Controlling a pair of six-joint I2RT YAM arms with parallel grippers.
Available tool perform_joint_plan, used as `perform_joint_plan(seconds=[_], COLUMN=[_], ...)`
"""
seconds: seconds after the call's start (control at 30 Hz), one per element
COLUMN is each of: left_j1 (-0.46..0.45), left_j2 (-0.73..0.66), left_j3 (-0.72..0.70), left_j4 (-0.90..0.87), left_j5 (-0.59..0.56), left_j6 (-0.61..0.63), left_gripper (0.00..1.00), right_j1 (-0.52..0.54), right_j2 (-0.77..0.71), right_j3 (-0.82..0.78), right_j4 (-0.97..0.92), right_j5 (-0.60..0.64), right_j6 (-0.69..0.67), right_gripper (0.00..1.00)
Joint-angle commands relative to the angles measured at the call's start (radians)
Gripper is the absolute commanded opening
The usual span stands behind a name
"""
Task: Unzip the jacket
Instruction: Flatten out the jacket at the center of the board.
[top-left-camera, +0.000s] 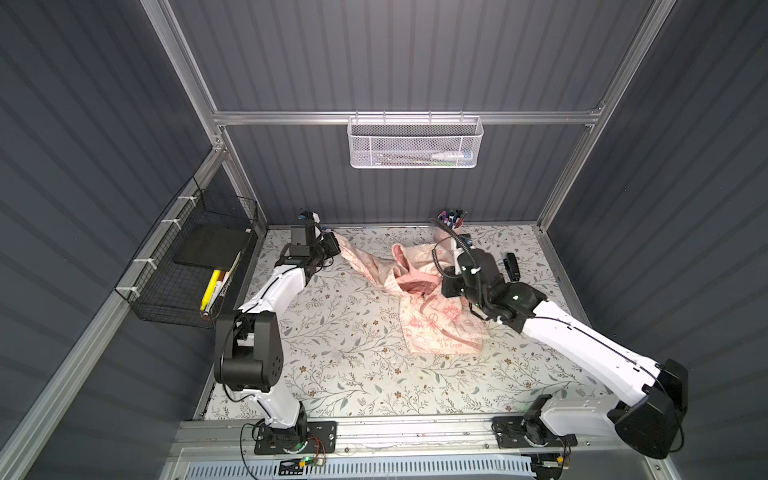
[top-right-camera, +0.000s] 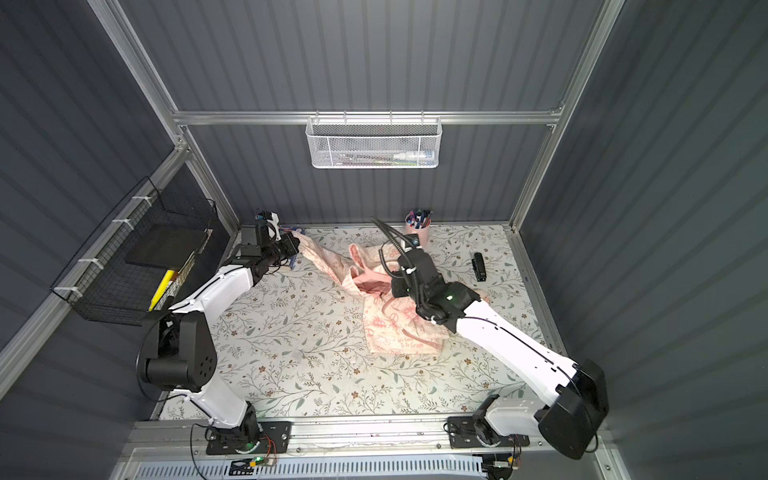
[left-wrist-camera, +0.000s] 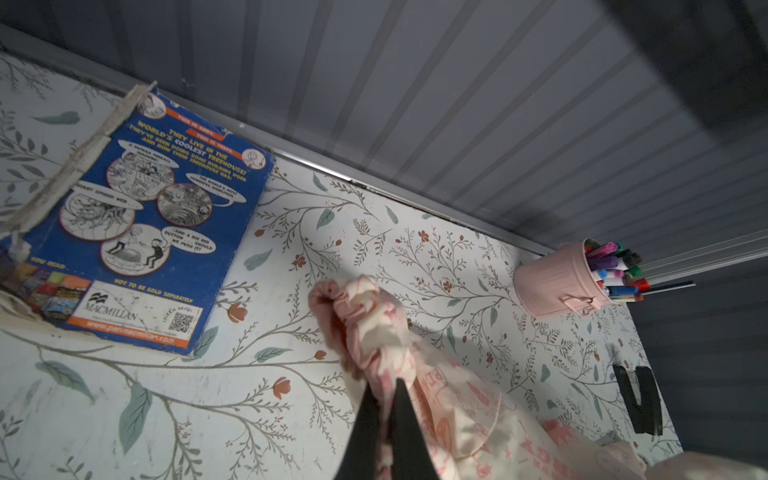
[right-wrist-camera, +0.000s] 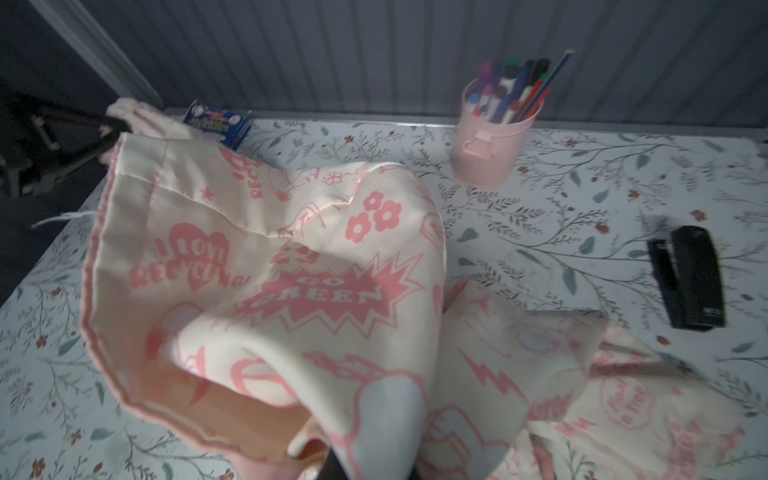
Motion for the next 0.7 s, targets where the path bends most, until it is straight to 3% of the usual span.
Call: perform_joint_plan(seconds=[0.0, 0.07, 0.2, 0.3, 0.4, 0.47, 0.53, 0.67], left_j1=[0.02, 0.027, 0.029, 0.029, 0.029, 0.028, 0.029, 0.029], left_j2=[-0.068, -0.076, -0.076, -0.062, -0.051, -0.053, -0.063, -0.089], left_j3=[0.043, 0.048, 0.039, 0.032, 0.033, 0.03, 0.023, -0.002], left_j4=[-0.002, -0.008, -0.006, 0.002, 0.014, 0.028, 0.059, 0.11], left_j5=[-0.026, -0.027, -0.024, -0.008, 0.016, 0.048, 0.091, 0.166], left_j6=[0.025, 0.029, 0.034, 0.033, 0.031, 0.032, 0.036, 0.039], left_gripper=[0.0, 0.0, 0.0, 0.0, 0.0, 0.0, 0.0, 0.0], right_j1=[-0.057, -0.059, -0.059, -0.058, -0.06, -0.058, -0.057, -0.058], right_j2=[0.002, 0.007, -0.02, -0.034, -0.013, -0.009, -0.042, -0.099], right_j3=[0.05, 0.059, -0.05, -0.197, -0.241, -0.168, -0.114, -0.086], right_j4=[-0.129, -0.192, -0.3, -0.324, -0.401, -0.46, -0.42, -0.192], right_j5=[-0.003, -0.049, -0.26, -0.284, -0.184, -0.156, -0.152, -0.177], right_j6=[-0.007, -0.019, 0.0, 0.1, 0.205, 0.205, 0.146, -0.008], right_gripper=[0.0, 0.0, 0.0, 0.0, 0.32, 0.54, 0.61, 0.62])
